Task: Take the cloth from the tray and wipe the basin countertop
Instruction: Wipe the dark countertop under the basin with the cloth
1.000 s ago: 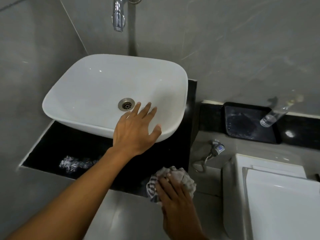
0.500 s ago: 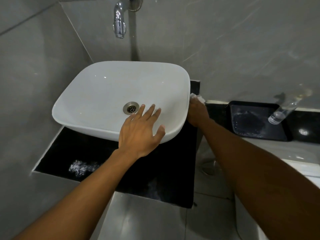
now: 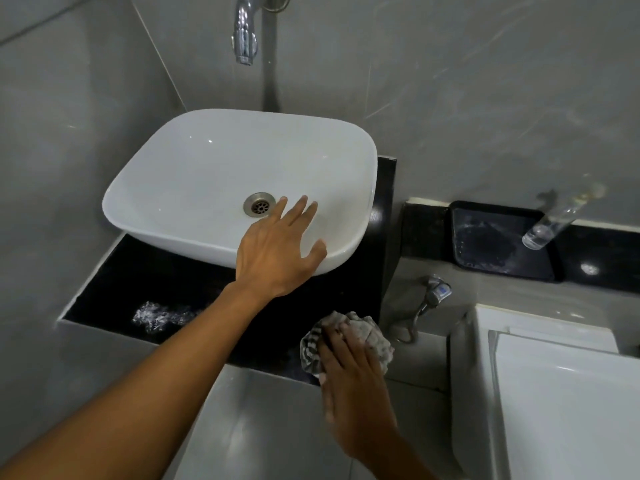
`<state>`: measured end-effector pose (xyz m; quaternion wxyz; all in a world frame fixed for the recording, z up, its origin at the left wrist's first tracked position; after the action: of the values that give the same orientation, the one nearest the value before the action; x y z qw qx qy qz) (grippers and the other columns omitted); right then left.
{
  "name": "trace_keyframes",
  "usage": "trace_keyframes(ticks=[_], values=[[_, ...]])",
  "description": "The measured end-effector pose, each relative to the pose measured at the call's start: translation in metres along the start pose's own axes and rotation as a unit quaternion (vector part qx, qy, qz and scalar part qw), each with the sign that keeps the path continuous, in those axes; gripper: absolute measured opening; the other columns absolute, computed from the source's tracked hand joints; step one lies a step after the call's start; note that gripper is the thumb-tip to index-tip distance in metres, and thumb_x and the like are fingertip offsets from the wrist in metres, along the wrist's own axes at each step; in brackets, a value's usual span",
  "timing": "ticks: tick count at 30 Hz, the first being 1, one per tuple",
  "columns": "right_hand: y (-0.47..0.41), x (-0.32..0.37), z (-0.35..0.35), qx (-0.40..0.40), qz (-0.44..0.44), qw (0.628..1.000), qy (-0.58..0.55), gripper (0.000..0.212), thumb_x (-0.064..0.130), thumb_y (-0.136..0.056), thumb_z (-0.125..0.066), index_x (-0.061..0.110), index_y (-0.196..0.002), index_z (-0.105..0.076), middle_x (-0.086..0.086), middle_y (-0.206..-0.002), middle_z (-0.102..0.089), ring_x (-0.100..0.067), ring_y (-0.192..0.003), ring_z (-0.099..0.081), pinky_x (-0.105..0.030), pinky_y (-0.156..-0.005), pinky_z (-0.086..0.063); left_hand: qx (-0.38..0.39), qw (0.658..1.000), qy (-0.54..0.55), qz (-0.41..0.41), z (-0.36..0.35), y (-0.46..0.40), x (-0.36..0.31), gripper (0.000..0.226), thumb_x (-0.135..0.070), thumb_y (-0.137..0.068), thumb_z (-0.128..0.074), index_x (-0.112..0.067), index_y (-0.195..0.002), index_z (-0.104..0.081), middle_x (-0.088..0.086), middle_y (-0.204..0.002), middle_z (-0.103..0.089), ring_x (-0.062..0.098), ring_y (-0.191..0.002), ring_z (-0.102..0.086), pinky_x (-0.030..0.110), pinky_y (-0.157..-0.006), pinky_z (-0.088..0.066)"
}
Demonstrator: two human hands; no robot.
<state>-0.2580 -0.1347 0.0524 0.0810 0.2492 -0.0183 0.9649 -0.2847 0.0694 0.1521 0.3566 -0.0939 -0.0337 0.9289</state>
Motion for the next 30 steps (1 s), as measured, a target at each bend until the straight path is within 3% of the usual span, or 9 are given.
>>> trace_keyframes(ticks=[3, 5, 7, 9, 13, 17, 21, 27, 30], values=[[-0.015, -0.011, 0.035, -0.008, -0.069, 0.963, -0.262, 0.031, 0.035, -0.102, -0.045, 0.027, -0.127, -0.061, 0.004, -0.135, -0.06, -0.009, -0.129, -0.049, -0.041, -0.112, -0.037, -0.054, 0.99, 0.122, -0.034, 0.008, 0.015, -0.004, 0.064, -0.043, -0.095, -0.046, -0.026, -0.152, -0.023, -0.007, -0.163, -0.017, 0.014, -0.149, -0.013, 0.045, -0.112, -0.032], [-0.036, -0.032, 0.078, -0.111, -0.142, 0.909, -0.375, 0.033, 0.045, -0.097, -0.046, 0.032, -0.124, -0.059, 0.008, -0.124, -0.063, -0.009, -0.118, -0.059, -0.028, -0.099, -0.048, -0.147, 0.957, 0.245, -0.052, 0.004, 0.052, -0.017, 0.061, -0.027, -0.095, -0.052, -0.018, -0.15, -0.027, 0.0, -0.161, -0.025, 0.015, -0.147, -0.023, 0.042, -0.115, -0.032], [-0.07, -0.046, 0.122, -0.24, -0.14, 0.91, -0.307, 0.046, 0.047, -0.097, -0.049, 0.021, -0.135, -0.054, 0.0, -0.133, -0.059, -0.015, -0.124, -0.055, -0.029, -0.102, -0.045, -0.165, 0.947, 0.265, -0.072, -0.022, 0.101, -0.052, 0.058, -0.029, -0.095, -0.047, -0.017, -0.15, -0.03, 0.002, -0.16, -0.028, 0.018, -0.146, -0.026, 0.039, -0.115, -0.031], [-0.117, -0.039, 0.149, -0.292, -0.094, 0.928, -0.212, 0.059, 0.049, -0.095, -0.048, 0.015, -0.144, -0.044, -0.007, -0.149, -0.047, -0.019, -0.137, -0.043, -0.036, -0.111, -0.034, -0.085, 0.971, 0.209, -0.076, -0.062, 0.128, -0.085, 0.059, -0.043, -0.098, -0.037, -0.023, -0.152, -0.023, 0.002, -0.163, -0.017, 0.021, -0.15, -0.014, 0.039, -0.119, -0.021], [-0.199, -0.011, 0.135, -0.149, -0.077, 0.986, 0.023, 0.083, 0.069, -0.093, -0.031, 0.016, -0.155, -0.018, -0.008, -0.165, -0.012, -0.026, -0.152, -0.007, -0.051, -0.116, -0.016, 0.025, 0.994, 0.105, 0.001, -0.109, 0.126, -0.093, 0.06, -0.051, -0.094, -0.04, -0.027, -0.149, -0.033, 0.005, -0.162, -0.018, 0.022, -0.151, -0.008, 0.041, -0.121, -0.018], [-0.208, -0.017, 0.119, -0.112, -0.086, 0.983, 0.118, 0.093, 0.078, -0.087, -0.02, 0.017, -0.156, -0.01, -0.008, -0.166, -0.002, -0.025, -0.152, 0.003, -0.054, -0.117, -0.009, 0.032, 0.995, 0.079, -0.046, -0.108, 0.131, -0.065, 0.054, -0.047, -0.094, -0.041, -0.028, -0.145, -0.04, 0.006, -0.159, -0.028, 0.023, -0.148, -0.02, 0.039, -0.119, -0.019], [-0.21, -0.023, 0.121, -0.084, -0.09, 0.983, 0.133, 0.095, 0.081, -0.085, -0.015, 0.019, -0.156, -0.013, -0.007, -0.166, 0.001, -0.025, -0.152, 0.005, -0.055, -0.117, -0.008, 0.031, 0.997, 0.066, -0.034, -0.088, 0.131, 0.034, 0.05, -0.04, -0.089, -0.052, -0.023, -0.137, -0.053, 0.01, -0.152, -0.041, 0.028, -0.142, -0.035, 0.043, -0.115, -0.033], [-0.207, -0.023, 0.124, -0.099, -0.091, 0.983, 0.129, 0.096, 0.082, -0.08, -0.013, 0.022, -0.154, -0.019, -0.005, -0.166, -0.003, -0.022, -0.152, 0.002, -0.051, -0.116, -0.01, 0.052, 0.98, 0.049, 0.185, -0.031, 0.137, 0.27, 0.058, -0.037, -0.09, -0.038, -0.014, -0.143, -0.044, 0.019, -0.156, -0.029, 0.036, -0.146, -0.022, 0.047, -0.117, -0.02], [-0.21, -0.022, 0.124, -0.121, -0.084, 0.983, 0.113, 0.095, 0.082, -0.081, -0.015, 0.022, -0.153, -0.022, -0.004, -0.166, -0.007, -0.022, -0.152, -0.003, -0.05, -0.116, -0.01, 0.04, 0.978, 0.024, 0.205, -0.023, 0.142, 0.318, 0.057, -0.037, -0.092, -0.035, -0.013, -0.143, -0.044, 0.018, -0.156, -0.032, 0.034, -0.146, -0.023, 0.047, -0.116, -0.025]])
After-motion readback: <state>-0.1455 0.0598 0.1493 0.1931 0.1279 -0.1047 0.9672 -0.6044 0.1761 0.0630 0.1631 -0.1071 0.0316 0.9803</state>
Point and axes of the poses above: each hand's wrist, its own y-axis away from the middle knuckle, its own z-axis out of the back of the hand, x = y × z, the point moved 5 cm from there along -y, towards the middle knuckle
